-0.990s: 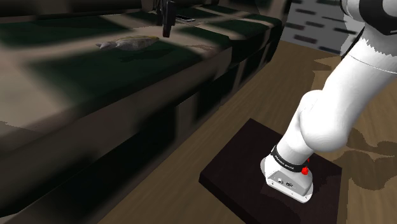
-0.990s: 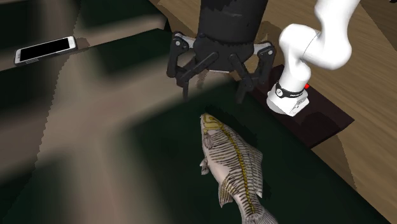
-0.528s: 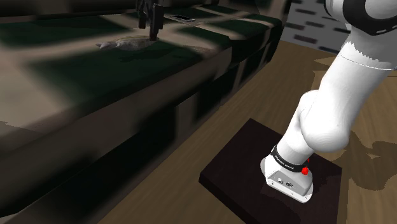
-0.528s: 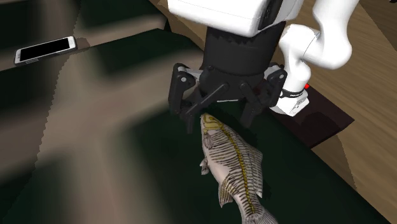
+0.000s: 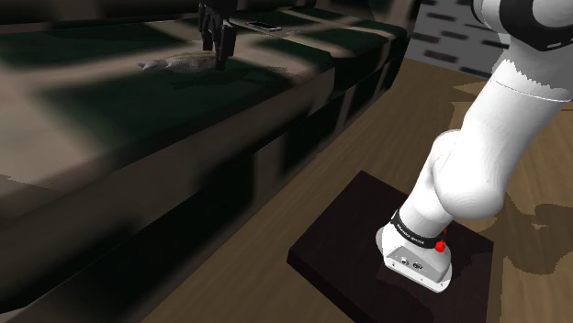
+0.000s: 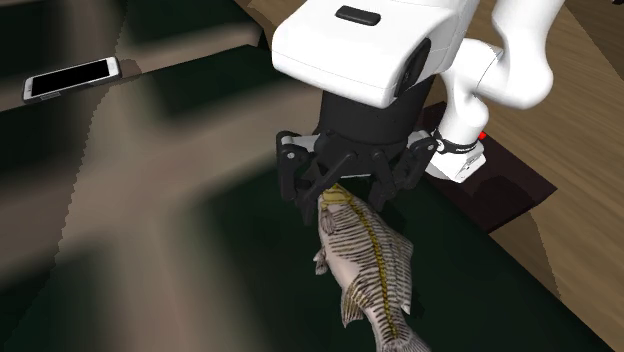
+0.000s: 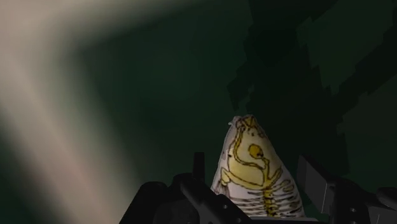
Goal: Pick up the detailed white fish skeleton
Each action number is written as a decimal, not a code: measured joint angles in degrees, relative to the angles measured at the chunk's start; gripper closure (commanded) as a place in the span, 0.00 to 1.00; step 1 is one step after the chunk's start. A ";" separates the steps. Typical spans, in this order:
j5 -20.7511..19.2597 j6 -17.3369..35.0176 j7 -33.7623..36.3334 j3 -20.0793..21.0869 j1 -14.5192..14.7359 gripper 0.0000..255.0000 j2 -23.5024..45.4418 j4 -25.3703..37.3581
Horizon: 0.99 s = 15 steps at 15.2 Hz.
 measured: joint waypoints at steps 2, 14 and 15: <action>-0.01 0.03 0.01 0.00 0.00 1.00 -0.02 -0.02; -0.07 -4.01 0.07 -0.02 -0.02 1.00 0.72 4.69; -0.12 -4.89 0.14 0.00 0.00 1.00 1.26 6.10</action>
